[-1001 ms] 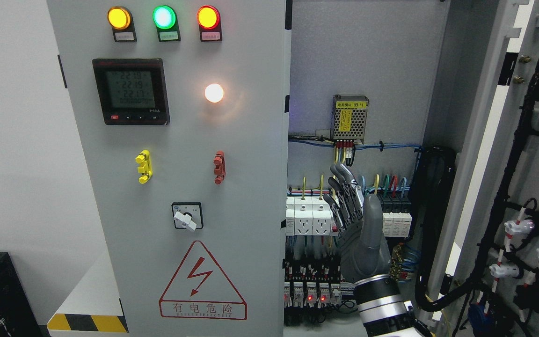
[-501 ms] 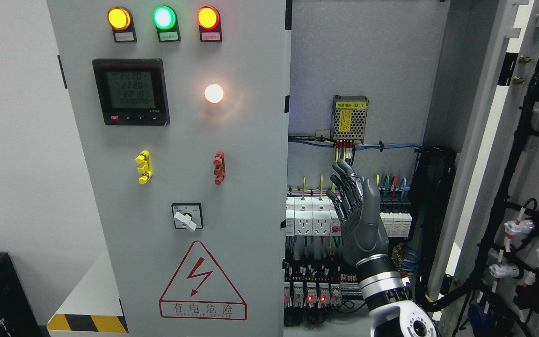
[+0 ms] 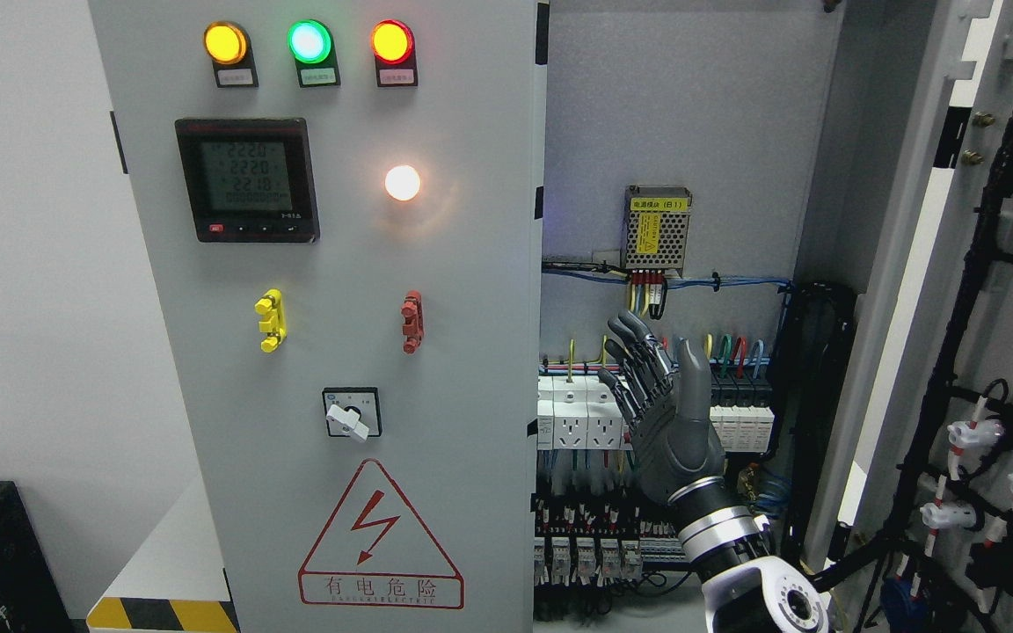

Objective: Open door with both hands
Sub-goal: 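Raise the right hand into the cabinet opening beside the closed door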

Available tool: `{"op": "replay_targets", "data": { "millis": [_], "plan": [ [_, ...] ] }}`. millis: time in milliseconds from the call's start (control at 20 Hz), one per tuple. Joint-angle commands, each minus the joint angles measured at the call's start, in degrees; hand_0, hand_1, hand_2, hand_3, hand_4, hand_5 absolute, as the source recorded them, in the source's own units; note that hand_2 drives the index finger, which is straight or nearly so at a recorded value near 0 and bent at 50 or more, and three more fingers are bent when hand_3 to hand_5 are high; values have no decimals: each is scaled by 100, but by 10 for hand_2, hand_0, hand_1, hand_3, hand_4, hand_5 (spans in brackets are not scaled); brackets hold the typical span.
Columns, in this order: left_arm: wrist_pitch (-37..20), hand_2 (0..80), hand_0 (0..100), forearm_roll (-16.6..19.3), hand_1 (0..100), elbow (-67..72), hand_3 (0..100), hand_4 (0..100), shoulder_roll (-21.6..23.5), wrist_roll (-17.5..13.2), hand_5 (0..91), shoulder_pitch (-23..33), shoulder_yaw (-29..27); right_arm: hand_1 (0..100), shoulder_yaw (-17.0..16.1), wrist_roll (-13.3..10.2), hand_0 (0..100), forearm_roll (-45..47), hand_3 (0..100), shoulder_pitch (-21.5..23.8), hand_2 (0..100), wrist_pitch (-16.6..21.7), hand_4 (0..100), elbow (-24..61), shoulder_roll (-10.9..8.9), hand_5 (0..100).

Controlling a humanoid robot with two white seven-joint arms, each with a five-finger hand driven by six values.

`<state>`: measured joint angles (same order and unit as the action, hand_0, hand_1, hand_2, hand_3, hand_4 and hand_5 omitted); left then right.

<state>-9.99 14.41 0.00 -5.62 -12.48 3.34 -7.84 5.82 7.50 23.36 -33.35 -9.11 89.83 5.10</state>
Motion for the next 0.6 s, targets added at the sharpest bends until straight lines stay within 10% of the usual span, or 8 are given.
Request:
{"op": "replay_targets", "data": {
  "millis": [0, 551],
  "plan": [
    [-3, 0, 837, 0, 212, -53, 0, 0, -1, 0, 0, 0, 2, 0, -125, 121, 0, 72, 0, -84, 0, -12, 0, -273, -79, 0],
    [-3, 0, 837, 0, 212, -53, 0, 0, -1, 0, 0, 0, -7, 0, -107, 647, 0, 81, 0, -137, 0, -249, 0, -326, -70, 0]
  ]
}}
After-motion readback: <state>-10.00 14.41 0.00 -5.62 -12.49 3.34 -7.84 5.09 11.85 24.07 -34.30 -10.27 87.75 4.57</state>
